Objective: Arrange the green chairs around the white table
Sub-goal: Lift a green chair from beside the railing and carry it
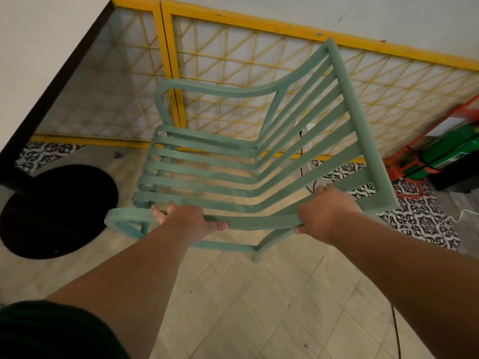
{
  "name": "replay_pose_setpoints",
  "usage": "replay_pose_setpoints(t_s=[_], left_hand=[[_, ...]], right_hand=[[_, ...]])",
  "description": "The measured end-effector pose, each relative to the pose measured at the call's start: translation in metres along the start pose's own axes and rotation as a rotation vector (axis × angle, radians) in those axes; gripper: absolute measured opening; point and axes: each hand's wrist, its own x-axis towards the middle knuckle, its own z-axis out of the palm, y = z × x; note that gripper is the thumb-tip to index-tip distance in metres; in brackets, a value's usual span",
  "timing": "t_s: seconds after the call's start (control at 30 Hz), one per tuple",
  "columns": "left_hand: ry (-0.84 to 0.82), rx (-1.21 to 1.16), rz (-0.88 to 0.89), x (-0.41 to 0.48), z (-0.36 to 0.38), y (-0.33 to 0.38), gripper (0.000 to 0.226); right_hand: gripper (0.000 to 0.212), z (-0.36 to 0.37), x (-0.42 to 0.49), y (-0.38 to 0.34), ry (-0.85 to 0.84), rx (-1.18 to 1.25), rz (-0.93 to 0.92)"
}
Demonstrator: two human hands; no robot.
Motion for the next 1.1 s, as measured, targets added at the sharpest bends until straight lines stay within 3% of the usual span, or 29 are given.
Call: replay_pose_setpoints(t_s=[0.43,0.6,0.7,0.8,0.9,1.0,1.1], left_hand=[[-0.005,-0.022,-0.048,0.013,-0.011,0.03,0.111],[0.001,-0.053,-0.008,0.011,-0.013,0.029,0.101],[0.068,-0.192,0.087,-0.001,-0.012,0.016,0.081],[0.244,-0.481,0.157,-0.035,-0.013,-0.009,0.079],[0.396,-0.51,0.178,-0.082,-0.027,-0.034,0.074],[0.438,-0.373,0.164,-0.131,-0.057,-0.056,0.073],[0.471,-0.328,0.168,-0.172,-0.076,-0.077,0.075]], right_hand=[[0.053,-0.002,0.029,0.031,0.0,0.014,0.049],[0.054,-0.001,0.032,0.031,0.002,0.001,0.059],[0.054,-0.005,0.029,0.032,-0.011,0.004,0.054],[0.049,-0.01,0.022,0.032,0.01,-0.022,0.018],[0.048,-0.005,0.011,0.018,0.079,0.136,-0.052],[0.071,-0.003,-0.02,-0.01,0.15,0.553,-0.062],[0.08,-0.011,-0.061,-0.026,0.279,0.756,-0.026]])
